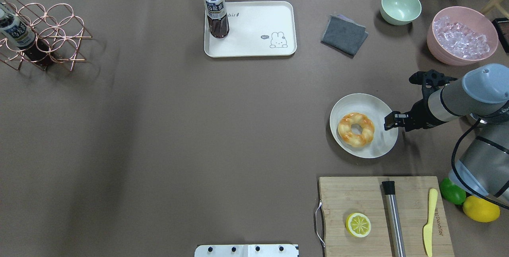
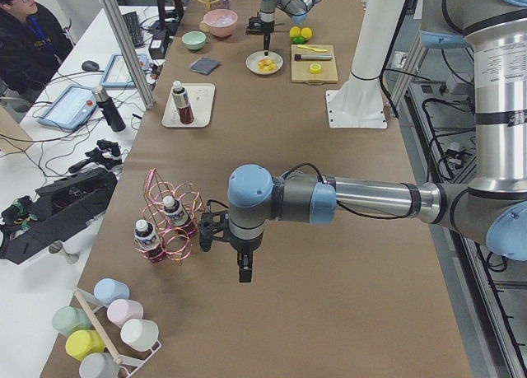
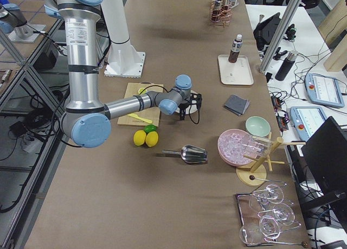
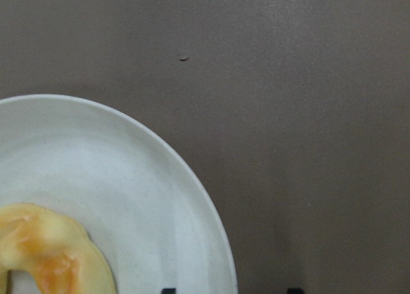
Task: Place donut on tray
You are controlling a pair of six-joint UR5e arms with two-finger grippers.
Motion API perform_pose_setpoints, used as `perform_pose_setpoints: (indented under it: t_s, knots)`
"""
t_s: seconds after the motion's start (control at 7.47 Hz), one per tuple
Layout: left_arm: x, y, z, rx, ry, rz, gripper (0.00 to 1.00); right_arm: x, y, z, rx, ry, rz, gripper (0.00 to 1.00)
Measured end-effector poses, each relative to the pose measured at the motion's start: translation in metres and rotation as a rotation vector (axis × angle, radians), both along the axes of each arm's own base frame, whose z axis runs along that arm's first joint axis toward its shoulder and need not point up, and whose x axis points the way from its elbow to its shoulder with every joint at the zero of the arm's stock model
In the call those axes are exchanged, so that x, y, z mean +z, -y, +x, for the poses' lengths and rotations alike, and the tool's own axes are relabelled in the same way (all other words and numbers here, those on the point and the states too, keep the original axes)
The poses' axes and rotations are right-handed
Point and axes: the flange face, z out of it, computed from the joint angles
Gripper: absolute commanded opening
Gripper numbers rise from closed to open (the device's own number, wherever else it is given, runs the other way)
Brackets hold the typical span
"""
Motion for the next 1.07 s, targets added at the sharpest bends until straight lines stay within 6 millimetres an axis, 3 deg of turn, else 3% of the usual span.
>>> perform_pose_setpoints:
  t_s: [0.67,0.8,1.07]
  knots:
    - [0.0,0.0,0.0,0.001,0.0,0.001,0.98,-0.014,-0.002,-0.002,0.003,0.05,0.02,0.0]
    - [0.0,0.0,0.0,0.001,0.001,0.001,0.98,-0.03,0.002,-0.005,0.027,0.096,0.007,0.0]
    - [0.0,0.0,0.0,0.002,0.003,0.002,0.98,-0.086,0.026,-0.027,0.07,0.199,-0.025,0.0]
